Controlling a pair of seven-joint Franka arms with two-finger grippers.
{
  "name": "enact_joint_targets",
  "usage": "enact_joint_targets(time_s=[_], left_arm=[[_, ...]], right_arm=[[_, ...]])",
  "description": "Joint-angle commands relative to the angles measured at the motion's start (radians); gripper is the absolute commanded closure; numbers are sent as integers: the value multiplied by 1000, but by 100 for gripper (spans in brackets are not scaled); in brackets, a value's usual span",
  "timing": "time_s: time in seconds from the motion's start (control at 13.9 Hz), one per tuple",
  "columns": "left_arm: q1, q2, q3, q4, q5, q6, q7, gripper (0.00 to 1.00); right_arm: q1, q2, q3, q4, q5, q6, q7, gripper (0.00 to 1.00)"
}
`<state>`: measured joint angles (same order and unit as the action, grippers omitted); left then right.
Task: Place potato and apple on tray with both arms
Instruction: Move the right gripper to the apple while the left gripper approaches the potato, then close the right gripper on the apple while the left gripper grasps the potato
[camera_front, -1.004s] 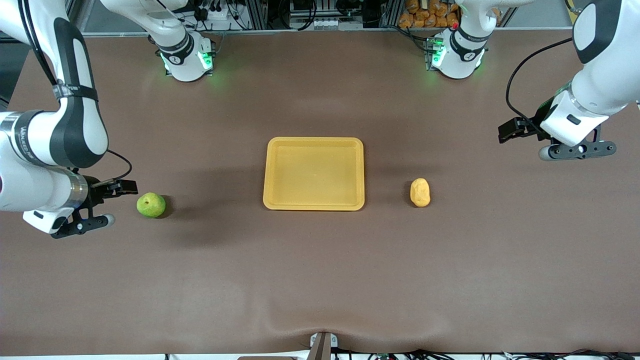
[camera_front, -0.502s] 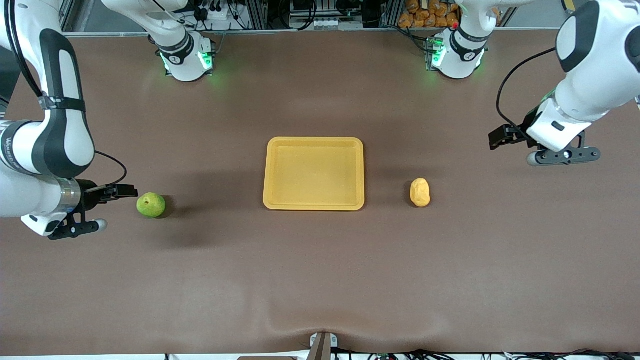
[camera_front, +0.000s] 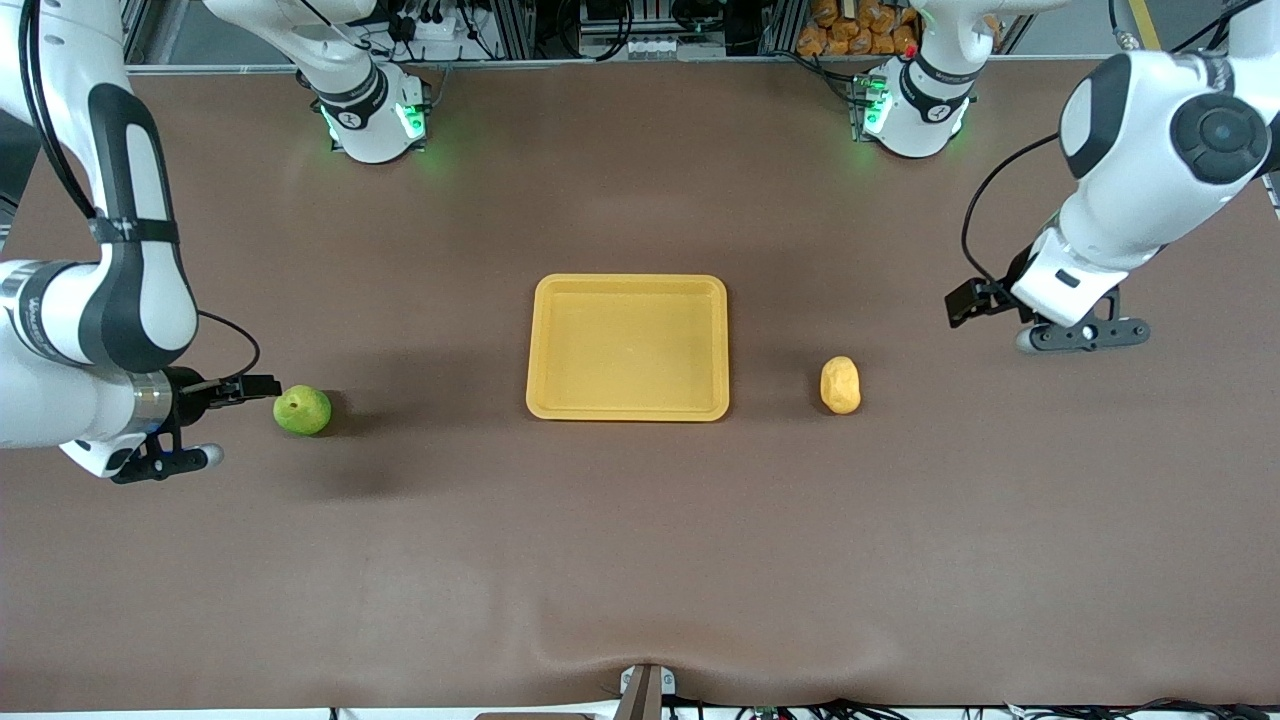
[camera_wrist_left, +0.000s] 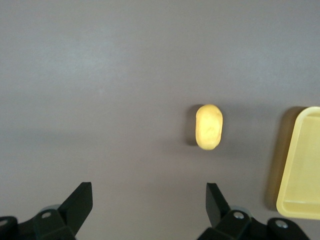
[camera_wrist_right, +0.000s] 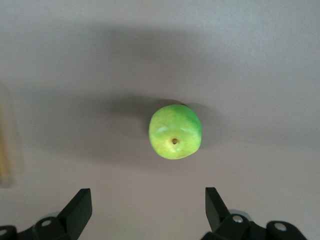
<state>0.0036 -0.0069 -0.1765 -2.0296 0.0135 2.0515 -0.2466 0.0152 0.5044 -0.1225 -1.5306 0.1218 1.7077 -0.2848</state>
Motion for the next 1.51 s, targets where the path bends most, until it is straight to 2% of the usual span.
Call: enact_joint_targets(time_s=[0.0, 0.22, 0.29, 0.57, 0.79, 1.08, 1.43], left_arm=[[-19, 39, -17, -11, -6, 56, -74, 0], [-19, 71, -46, -12, -6, 79, -158, 0], [-22, 87, -47, -14, -6, 88, -169, 0], [-30, 139, -54, -52, -6, 194, -172, 0], [-43, 212, -55, -52, -6, 259, -172, 0], [-59, 306, -57, -49, -6, 337, -174, 0], [-82, 404, -63, -47, -6, 429, -174, 0]], right_arm=[[-52, 42, 12, 29, 15, 10, -1, 0], [-46, 71, 12, 40, 21, 32, -2, 0], [-47, 75, 11, 23, 22, 97, -2, 0], [-43, 56, 9, -156, 19, 326, -2, 0], [-40, 45, 9, -223, 19, 409, 4, 0], [-23, 28, 12, -264, 25, 418, 165, 0], [-14, 26, 12, -293, 38, 424, 193, 0]])
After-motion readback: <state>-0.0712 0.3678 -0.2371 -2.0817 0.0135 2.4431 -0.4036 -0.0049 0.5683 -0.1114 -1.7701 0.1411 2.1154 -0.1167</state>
